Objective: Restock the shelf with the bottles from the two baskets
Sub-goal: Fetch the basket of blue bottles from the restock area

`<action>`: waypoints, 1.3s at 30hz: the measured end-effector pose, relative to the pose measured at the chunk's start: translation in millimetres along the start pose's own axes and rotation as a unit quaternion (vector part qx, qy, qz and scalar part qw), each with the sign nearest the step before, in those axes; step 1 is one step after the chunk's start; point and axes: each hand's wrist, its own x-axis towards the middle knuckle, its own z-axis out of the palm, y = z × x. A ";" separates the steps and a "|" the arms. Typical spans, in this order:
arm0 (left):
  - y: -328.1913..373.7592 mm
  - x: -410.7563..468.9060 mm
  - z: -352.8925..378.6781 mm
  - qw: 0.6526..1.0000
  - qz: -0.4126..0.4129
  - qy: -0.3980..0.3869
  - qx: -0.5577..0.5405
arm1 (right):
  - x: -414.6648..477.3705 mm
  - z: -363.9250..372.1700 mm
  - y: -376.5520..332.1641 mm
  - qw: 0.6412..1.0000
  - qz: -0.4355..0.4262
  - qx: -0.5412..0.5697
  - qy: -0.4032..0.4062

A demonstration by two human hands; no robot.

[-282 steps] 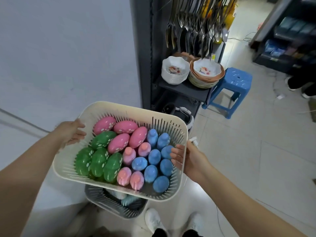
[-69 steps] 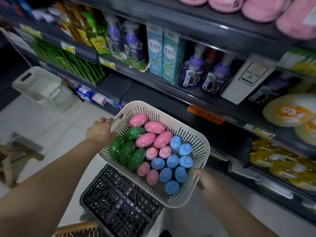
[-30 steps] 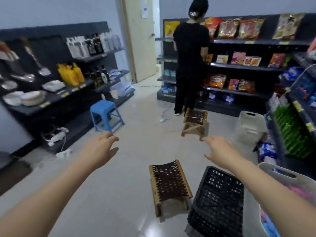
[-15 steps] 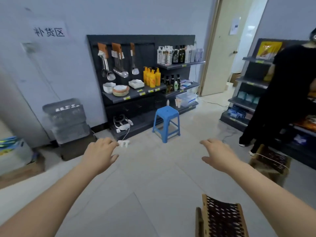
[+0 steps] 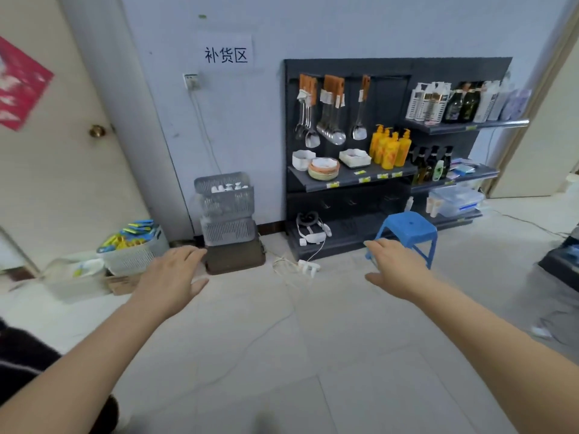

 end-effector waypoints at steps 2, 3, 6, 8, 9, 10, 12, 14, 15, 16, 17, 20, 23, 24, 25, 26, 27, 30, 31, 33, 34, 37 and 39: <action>-19.6 13.3 7.1 1.000 -0.015 0.002 0.008 | 37.2 2.8 -11.4 1.000 -0.025 -0.002 0.008; -28.0 21.4 11.1 1.000 -0.022 0.005 0.017 | 55.9 3.5 -16.5 0.999 -0.039 0.001 0.013; -46.8 52.0 19.0 0.998 -0.045 0.023 0.037 | 117.2 4.7 -30.5 0.996 -0.080 0.015 0.029; -56.3 77.7 22.7 0.997 -0.061 0.033 0.040 | 161.6 4.5 -36.8 0.993 -0.108 0.021 0.036; -60.4 91.5 24.4 0.996 -0.066 0.035 0.043 | 184.6 3.9 -38.7 0.992 -0.120 0.023 0.038; -65.0 105.6 26.1 0.996 -0.071 0.038 0.047 | 208.5 2.2 -39.9 0.990 -0.129 0.027 0.040; -75.8 134.8 29.0 0.994 -0.083 0.048 0.056 | 256.6 -2.7 -39.6 0.988 -0.146 0.037 0.044; -86.6 164.4 30.5 0.992 -0.098 0.050 0.066 | 301.8 -9.7 -37.8 0.985 -0.160 0.038 0.045; -91.0 178.6 31.1 0.990 -0.108 0.050 0.071 | 323.1 -13.3 -37.0 0.984 -0.168 0.033 0.049; -94.2 191.9 31.0 0.989 -0.117 0.051 0.077 | 344.1 -17.1 -37.1 0.982 -0.177 0.027 0.057; -97.4 204.8 31.7 0.987 -0.126 0.053 0.081 | 364.4 -20.7 -38.1 0.980 -0.184 0.024 0.066; -109.7 237.3 41.9 0.985 -0.147 0.053 0.078 | 419.3 -25.6 -49.3 0.977 -0.202 0.029 0.067; -130.5 265.5 60.0 0.983 -0.167 0.045 0.065 | 468.6 -17.0 -66.0 0.973 -0.220 0.028 0.054; -139.0 275.8 66.4 0.982 -0.174 0.039 0.064 | 485.2 -13.2 -71.9 0.973 -0.224 0.027 0.048; -149.3 286.6 74.0 0.981 -0.179 0.032 0.064 | 501.5 -9.3 -77.7 0.973 -0.227 0.025 0.044; -160.0 298.4 81.0 0.981 -0.181 0.026 0.065 | 517.8 -5.4 -83.7 0.972 -0.228 0.023 0.043; -172.2 311.8 88.3 0.981 -0.181 0.020 0.066 | 534.8 -1.7 -90.1 0.972 -0.229 0.019 0.041; -211.4 358.6 108.3 0.981 -0.179 0.018 0.072 | 587.7 6.0 -111.0 0.974 -0.223 0.004 0.031; -226.3 376.5 114.8 0.981 -0.179 0.018 0.070 | 607.1 8.0 -119.0 0.975 -0.218 0.001 0.028; -257.2 415.3 126.7 0.982 -0.181 0.021 0.052 | 647.8 9.5 -136.6 0.978 -0.205 -0.001 0.024; -273.0 434.8 131.7 0.982 -0.182 0.021 0.041 | 667.5 8.9 -146.0 0.980 -0.198 -0.002 0.020; -317.2 489.9 144.8 0.982 -0.189 0.024 0.014 | 721.6 6.1 -173.9 0.985 -0.174 0.003 0.005; -342.7 524.7 154.0 0.982 -0.190 0.020 -0.002 | 753.4 7.2 -189.7 0.987 -0.158 0.010 0.000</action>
